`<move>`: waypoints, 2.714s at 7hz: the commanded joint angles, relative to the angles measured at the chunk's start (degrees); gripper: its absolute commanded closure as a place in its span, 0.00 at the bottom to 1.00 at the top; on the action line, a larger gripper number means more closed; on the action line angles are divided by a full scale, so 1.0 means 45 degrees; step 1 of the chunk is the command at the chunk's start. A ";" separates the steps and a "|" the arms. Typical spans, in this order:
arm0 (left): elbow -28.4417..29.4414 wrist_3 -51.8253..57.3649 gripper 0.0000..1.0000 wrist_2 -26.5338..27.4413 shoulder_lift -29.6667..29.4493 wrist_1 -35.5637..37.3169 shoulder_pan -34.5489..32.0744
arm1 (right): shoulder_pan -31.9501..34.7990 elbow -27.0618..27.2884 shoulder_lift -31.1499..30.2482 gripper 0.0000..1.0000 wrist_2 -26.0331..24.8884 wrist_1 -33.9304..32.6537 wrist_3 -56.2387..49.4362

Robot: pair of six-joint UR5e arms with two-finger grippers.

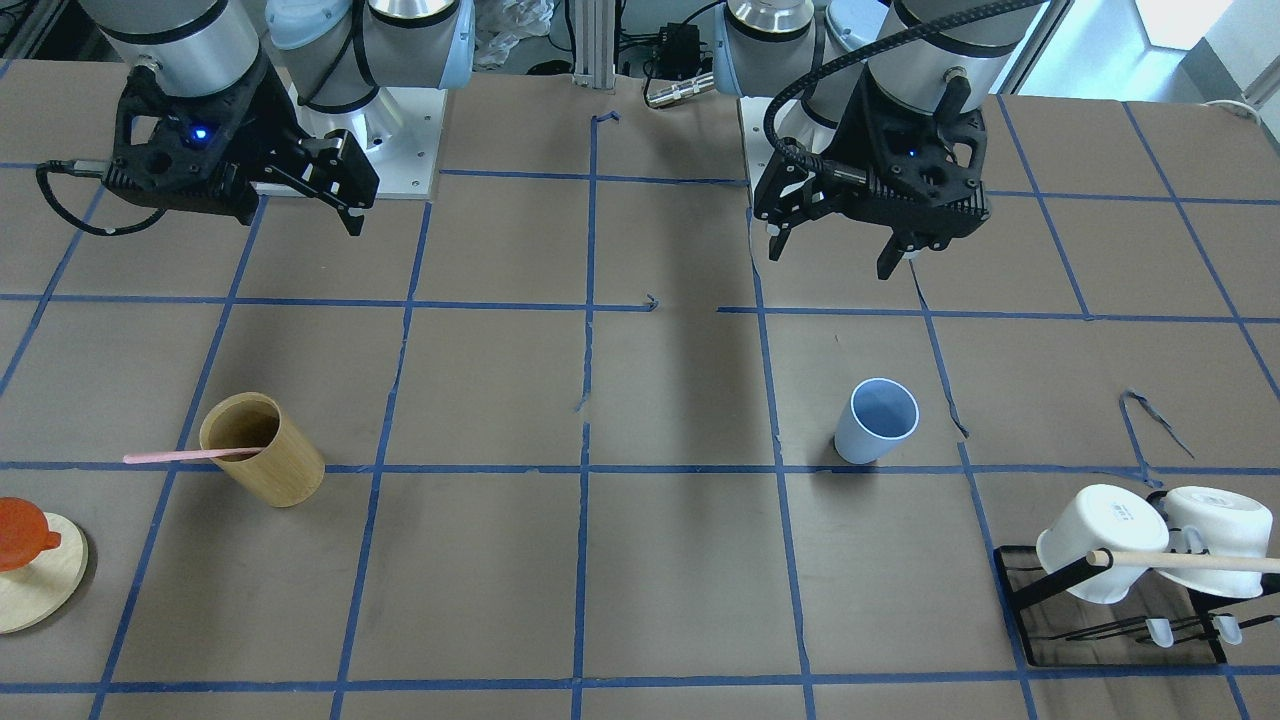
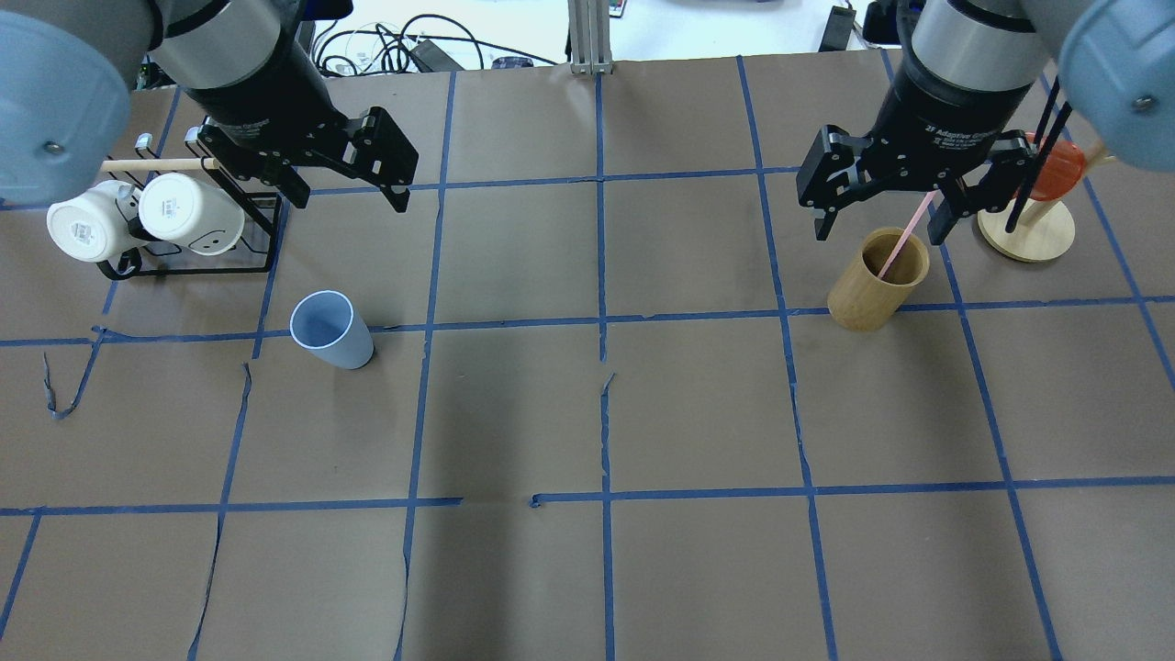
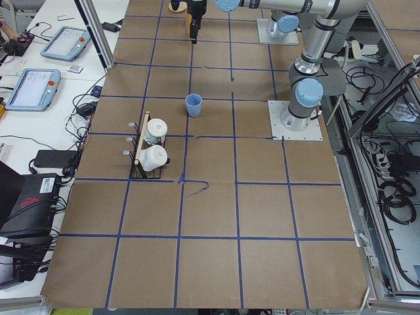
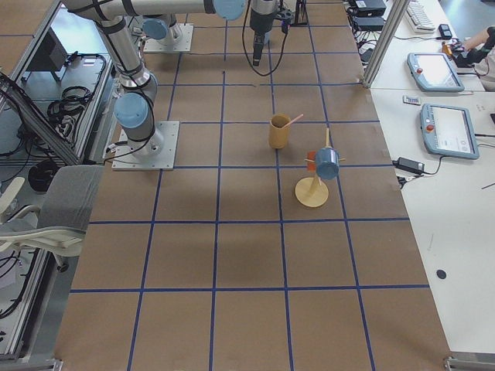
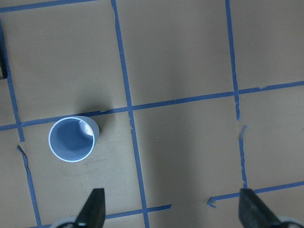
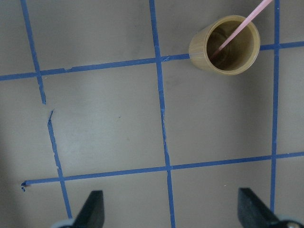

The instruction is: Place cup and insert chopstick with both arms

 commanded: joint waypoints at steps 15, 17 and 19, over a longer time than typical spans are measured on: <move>-0.0606 0.0898 0.00 -0.0020 0.0330 0.0020 0.0059 | 0.0002 0.0004 0.0004 0.00 -0.0033 -0.0007 0.0159; -0.0625 0.0879 0.00 -0.0020 0.0330 0.0000 0.0059 | 0.0002 0.0004 0.0004 0.00 -0.0033 -0.0008 0.0159; -0.0877 0.0898 0.00 -0.0039 0.0446 0.0020 0.0059 | -0.0017 0.0004 0.0004 0.00 -0.0033 0.0012 0.0120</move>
